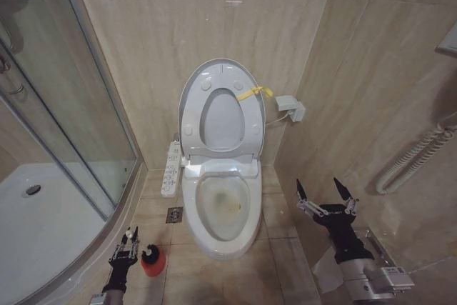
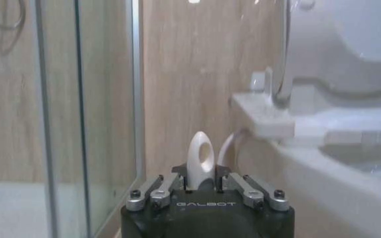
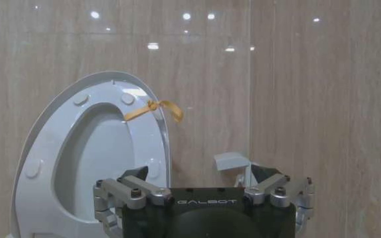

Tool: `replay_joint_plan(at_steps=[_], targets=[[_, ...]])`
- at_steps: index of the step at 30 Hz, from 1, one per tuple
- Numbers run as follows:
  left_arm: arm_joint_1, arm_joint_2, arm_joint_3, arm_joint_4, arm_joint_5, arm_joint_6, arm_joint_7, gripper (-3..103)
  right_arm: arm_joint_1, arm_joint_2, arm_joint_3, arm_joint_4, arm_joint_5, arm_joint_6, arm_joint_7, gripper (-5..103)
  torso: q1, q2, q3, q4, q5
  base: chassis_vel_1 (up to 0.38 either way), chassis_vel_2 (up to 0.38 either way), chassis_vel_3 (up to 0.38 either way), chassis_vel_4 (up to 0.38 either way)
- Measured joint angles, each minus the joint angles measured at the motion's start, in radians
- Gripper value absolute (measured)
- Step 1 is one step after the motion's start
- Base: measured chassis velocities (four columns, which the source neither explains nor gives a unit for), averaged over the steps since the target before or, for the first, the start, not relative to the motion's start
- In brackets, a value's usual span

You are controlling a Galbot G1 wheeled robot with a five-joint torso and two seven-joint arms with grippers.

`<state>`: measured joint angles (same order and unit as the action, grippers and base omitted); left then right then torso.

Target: Open the toilet lid, clean the toilet bowl with a toilet brush, close the toilet lid, and flush.

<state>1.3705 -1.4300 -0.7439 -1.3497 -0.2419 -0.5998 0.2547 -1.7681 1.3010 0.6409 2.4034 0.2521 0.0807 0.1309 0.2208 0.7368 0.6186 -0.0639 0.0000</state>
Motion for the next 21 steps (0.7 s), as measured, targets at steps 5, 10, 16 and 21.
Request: replay_joint_plan(at_steps=[5,10,16,21], targets=[[0.063,-0.018,-0.004,-0.134,-0.018,0.028,-0.02,26,0.0,0.0,0.0,0.0,0.0,0.0,0.0,100,0.0,0.0,0.0,0.0001,-0.0001,0.0,0.0,0.0,0.0],[0.162,-0.046,-0.003,-0.279,-0.025,0.037,-0.026,26,0.0,0.0,0.0,0.0,0.0,0.0,0.0,100,0.0,0.0,0.0,0.0,-0.0002,0.0,0.0,0.0,0.0],[0.319,-0.08,-0.001,-0.535,-0.055,0.081,-0.012,26,0.0,0.0,0.0,0.0,0.0,0.0,0.0,100,0.0,0.0,0.0,0.0,0.0003,0.0,0.0,0.0,0.0],[0.37,-0.082,-0.016,-0.639,-0.076,0.113,0.031,26,0.0,0.0,0.0,0.0,0.0,0.0,0.0,100,0.0,0.0,0.0,0.0,0.0002,0.0,0.0,0.0,0.0]])
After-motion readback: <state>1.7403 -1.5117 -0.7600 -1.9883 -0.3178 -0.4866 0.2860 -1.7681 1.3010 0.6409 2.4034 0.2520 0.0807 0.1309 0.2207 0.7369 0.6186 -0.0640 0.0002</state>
